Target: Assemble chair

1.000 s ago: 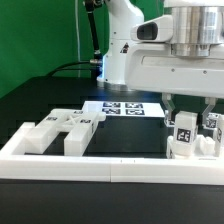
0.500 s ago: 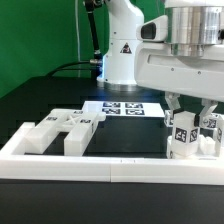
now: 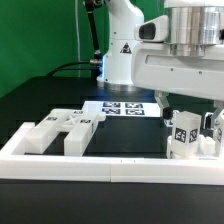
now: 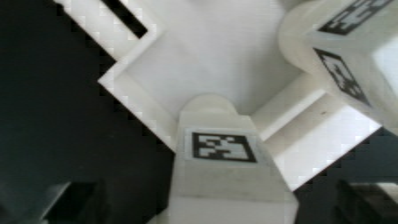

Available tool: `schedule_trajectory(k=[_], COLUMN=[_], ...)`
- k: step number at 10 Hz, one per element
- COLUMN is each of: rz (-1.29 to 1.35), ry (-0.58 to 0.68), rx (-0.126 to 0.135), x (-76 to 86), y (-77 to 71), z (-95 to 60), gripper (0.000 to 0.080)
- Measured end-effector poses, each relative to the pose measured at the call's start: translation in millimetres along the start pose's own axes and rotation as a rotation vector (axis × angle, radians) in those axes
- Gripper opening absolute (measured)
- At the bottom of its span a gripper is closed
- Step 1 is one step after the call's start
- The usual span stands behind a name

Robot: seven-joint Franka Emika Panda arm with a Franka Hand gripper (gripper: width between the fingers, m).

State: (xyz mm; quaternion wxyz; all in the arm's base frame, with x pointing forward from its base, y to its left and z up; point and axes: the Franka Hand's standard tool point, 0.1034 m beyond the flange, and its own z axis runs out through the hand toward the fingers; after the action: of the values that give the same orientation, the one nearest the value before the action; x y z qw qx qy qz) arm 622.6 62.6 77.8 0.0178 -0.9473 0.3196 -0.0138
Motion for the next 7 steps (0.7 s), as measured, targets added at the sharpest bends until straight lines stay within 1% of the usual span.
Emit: schedule_trajectory(k=[1,3,5,7], rz=[-0.119,-0.315,-0.465,-0.642], ry=[0.000,0.000,0.000,0.002], rx=[-0.001,-0.001,-0.002,-0.008], x=[0.2,1.3,4.1,4.2], y=[0.0,0.0,3.1,3.5], z=[-0.1,-1.0,-0.8,-0.4], gripper=[0.0646,0.0649,0.0649,0.0649])
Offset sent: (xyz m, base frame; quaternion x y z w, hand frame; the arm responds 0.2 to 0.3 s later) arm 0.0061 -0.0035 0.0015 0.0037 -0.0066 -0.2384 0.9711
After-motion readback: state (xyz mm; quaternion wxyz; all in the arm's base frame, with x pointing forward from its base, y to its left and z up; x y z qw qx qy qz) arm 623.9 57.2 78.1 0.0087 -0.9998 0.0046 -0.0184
